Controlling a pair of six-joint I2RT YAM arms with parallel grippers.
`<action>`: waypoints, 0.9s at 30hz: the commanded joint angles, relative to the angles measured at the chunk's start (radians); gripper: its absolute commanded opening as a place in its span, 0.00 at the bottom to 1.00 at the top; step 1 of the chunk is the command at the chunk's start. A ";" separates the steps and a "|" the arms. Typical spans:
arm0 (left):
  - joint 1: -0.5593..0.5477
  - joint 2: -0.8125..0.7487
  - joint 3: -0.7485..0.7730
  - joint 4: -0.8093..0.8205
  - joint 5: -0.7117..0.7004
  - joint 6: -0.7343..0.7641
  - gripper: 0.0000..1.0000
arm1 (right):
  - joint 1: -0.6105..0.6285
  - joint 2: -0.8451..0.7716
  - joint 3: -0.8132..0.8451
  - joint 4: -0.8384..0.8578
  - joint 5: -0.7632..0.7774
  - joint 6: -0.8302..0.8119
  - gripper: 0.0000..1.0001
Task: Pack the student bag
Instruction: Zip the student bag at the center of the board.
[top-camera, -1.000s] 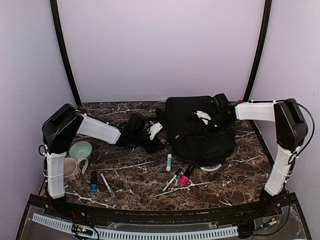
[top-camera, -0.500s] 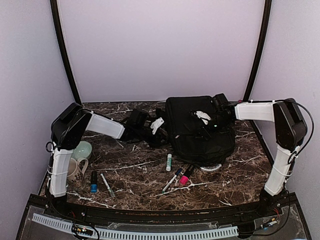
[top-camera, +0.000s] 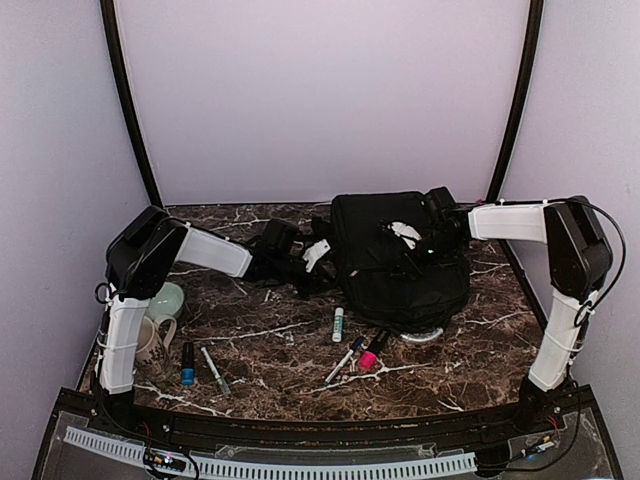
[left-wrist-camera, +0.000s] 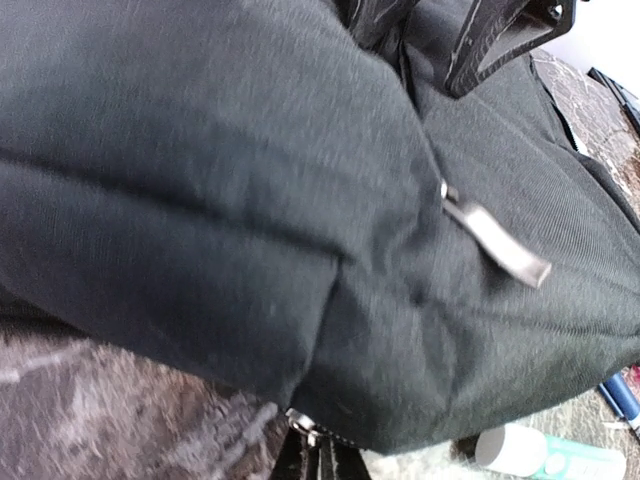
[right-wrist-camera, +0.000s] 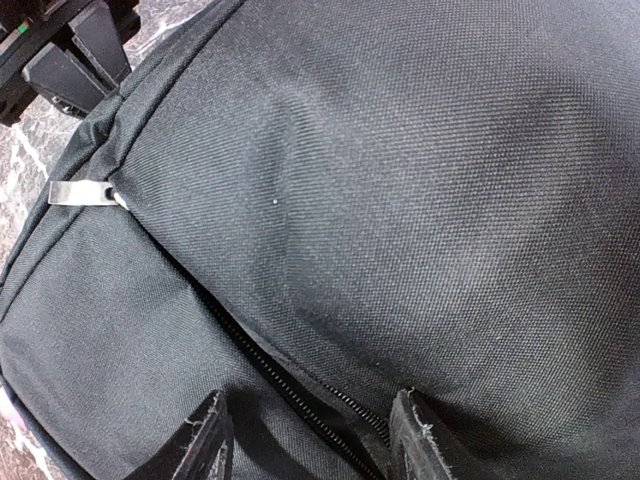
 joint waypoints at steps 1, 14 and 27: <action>-0.004 -0.085 -0.069 -0.010 -0.019 0.023 0.00 | -0.003 0.081 -0.024 -0.064 0.059 0.007 0.53; -0.045 -0.194 -0.209 -0.060 -0.006 0.013 0.00 | 0.005 0.091 -0.019 -0.066 0.068 0.011 0.52; -0.228 -0.190 -0.132 -0.219 -0.041 0.044 0.00 | 0.017 0.111 -0.003 -0.074 0.111 0.038 0.51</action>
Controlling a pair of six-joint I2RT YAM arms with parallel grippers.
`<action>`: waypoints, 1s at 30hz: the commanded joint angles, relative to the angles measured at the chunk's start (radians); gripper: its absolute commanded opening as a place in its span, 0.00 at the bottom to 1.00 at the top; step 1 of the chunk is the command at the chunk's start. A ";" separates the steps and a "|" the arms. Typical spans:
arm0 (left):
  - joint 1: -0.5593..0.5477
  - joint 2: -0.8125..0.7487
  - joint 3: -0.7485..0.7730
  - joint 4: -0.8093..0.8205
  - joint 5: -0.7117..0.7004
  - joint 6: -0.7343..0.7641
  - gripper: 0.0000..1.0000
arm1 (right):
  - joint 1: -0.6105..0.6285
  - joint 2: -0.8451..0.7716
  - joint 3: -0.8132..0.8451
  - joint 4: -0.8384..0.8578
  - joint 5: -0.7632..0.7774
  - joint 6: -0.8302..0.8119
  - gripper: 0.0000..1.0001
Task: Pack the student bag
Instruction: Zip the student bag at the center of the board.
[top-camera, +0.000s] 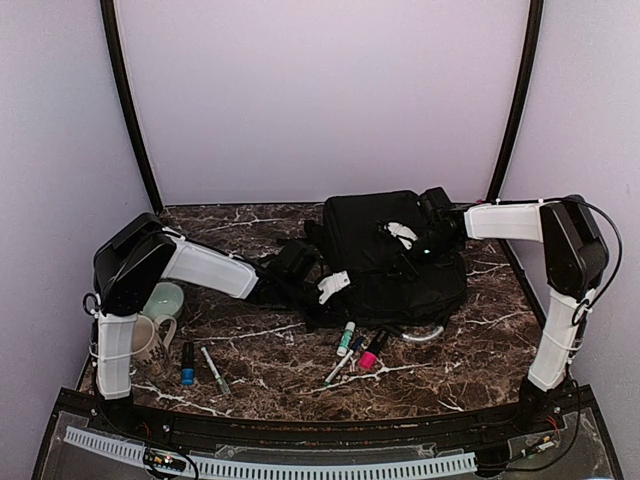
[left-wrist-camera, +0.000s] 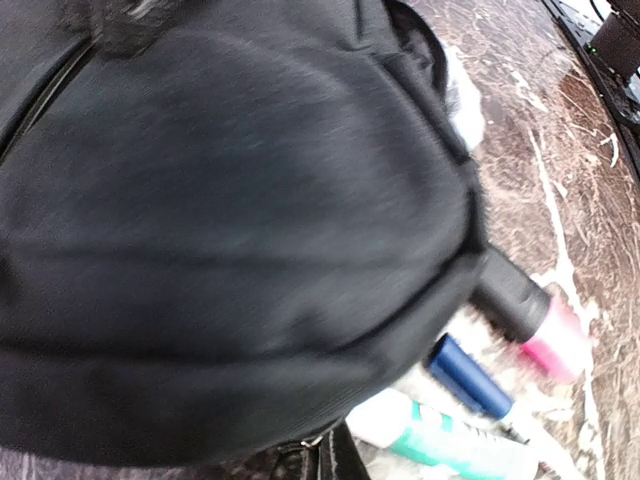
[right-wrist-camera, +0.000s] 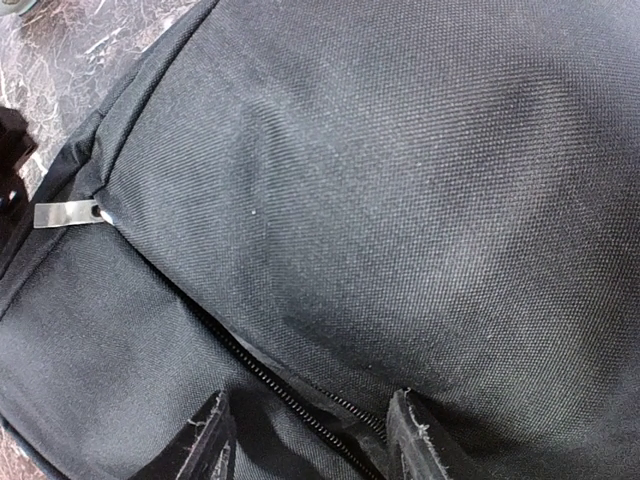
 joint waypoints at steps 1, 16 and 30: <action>-0.056 -0.049 0.030 -0.112 0.040 0.009 0.00 | 0.004 0.088 -0.024 -0.067 0.116 0.028 0.52; -0.168 0.086 0.273 -0.155 0.050 -0.004 0.00 | 0.003 0.078 -0.004 -0.077 0.166 0.035 0.52; -0.188 -0.128 0.291 -0.524 -0.172 0.120 0.34 | -0.111 -0.378 -0.167 -0.189 0.217 -0.006 0.66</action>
